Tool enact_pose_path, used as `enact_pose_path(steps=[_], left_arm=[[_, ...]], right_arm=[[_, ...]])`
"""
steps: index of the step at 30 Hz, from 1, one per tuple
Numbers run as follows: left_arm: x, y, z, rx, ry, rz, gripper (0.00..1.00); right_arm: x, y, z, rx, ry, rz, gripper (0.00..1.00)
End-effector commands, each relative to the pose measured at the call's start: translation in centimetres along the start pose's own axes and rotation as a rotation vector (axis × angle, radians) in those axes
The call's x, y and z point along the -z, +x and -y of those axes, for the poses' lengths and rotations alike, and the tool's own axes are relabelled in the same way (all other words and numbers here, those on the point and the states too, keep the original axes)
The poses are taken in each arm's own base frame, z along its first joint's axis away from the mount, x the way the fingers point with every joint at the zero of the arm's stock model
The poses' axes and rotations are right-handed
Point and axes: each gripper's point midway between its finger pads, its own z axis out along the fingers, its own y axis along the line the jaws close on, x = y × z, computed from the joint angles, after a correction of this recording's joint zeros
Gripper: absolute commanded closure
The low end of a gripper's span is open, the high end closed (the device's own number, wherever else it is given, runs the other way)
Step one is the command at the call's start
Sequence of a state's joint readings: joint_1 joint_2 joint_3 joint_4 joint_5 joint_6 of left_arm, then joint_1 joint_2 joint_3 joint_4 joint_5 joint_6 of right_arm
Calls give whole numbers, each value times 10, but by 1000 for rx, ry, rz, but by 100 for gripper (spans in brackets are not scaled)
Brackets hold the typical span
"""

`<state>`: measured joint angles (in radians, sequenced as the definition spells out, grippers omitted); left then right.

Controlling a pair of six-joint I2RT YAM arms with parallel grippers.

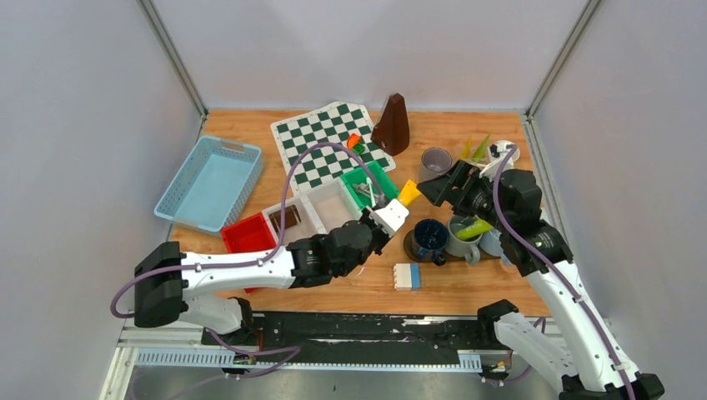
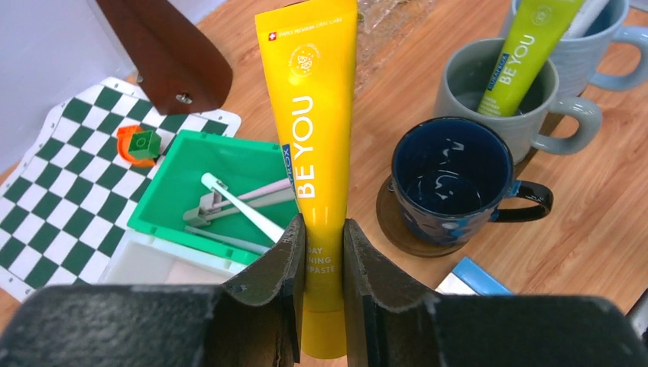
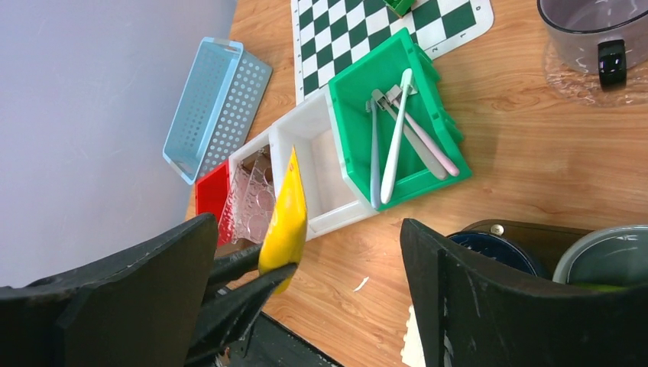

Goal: Prepare toiletry sets of a toothbrush and toothpaste on the tray
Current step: Place the toothpaste in the toothpaste holder.

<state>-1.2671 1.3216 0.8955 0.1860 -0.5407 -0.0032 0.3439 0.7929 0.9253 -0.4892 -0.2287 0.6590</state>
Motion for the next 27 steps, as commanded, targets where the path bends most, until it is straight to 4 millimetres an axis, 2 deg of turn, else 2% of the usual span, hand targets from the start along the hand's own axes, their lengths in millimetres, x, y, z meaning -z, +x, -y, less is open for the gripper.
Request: enact_pose_path(steps=[1,8,13,17,20,22,24,26,27], left_arm=[[2,-48,10,-16,7,145,87],[2,-53,26,-42,42,164,87],[4,-57,28,-14,43,183,87],[2,-58,29,-5,43,192,87],[1,-58,31,7,46,196,86],[0,-55,31,14,46,192,79],[-1,-52,29,23,28,188,69],[-2,-47,25,37,-3,179,52],[-2,-45,21,50,-26,176,37]], right_arm=[[-3,-15,-17,-35,-54,39,10],[-13,-7,-12,-61,-55,13,20],[-17,1,-13,-80,-79,-23,35],[-19,6,-16,-91,-99,-52,58],[-20,8,-19,-91,-113,-69,82],[-20,7,-19,-82,-114,-67,99],[-19,6,-17,-75,-104,-54,100],[-16,2,-12,-56,-85,-21,100],[-15,-1,-9,-43,-66,3,100]])
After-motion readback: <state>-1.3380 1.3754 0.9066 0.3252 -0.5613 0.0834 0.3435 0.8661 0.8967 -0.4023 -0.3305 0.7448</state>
